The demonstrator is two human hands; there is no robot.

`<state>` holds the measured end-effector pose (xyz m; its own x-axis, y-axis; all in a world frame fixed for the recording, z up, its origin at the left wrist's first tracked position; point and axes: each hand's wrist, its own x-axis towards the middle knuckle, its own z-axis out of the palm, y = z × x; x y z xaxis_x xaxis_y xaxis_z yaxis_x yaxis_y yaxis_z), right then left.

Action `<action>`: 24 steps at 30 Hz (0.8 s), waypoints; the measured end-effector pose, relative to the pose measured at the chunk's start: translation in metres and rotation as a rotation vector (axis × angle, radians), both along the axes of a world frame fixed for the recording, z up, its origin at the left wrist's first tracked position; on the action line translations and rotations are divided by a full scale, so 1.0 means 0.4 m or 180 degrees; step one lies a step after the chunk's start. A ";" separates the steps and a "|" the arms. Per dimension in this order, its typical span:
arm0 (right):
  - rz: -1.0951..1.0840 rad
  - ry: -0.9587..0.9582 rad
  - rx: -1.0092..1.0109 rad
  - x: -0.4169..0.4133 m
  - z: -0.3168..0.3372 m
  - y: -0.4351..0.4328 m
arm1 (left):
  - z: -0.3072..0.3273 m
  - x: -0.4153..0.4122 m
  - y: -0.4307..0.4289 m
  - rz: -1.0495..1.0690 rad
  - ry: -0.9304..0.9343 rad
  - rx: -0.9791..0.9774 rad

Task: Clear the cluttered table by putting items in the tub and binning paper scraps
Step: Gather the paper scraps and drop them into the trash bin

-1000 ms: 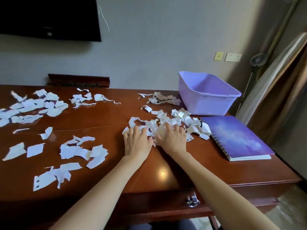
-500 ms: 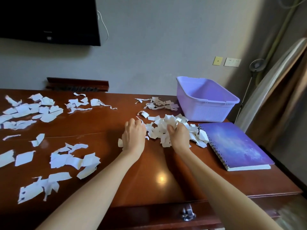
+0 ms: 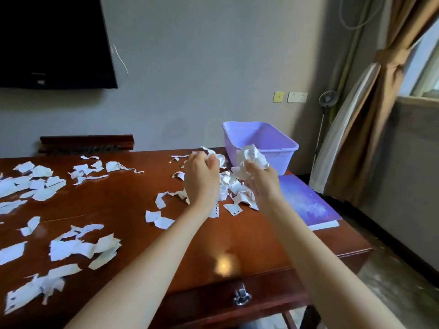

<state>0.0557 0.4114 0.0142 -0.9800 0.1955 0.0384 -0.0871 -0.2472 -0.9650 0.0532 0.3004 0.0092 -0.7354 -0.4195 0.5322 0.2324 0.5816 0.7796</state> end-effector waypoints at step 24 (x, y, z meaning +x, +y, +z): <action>-0.1290 -0.2417 -0.0493 0.580 -0.701 0.536 | -0.614 0.437 0.613 -0.1040 -0.4031 0.1906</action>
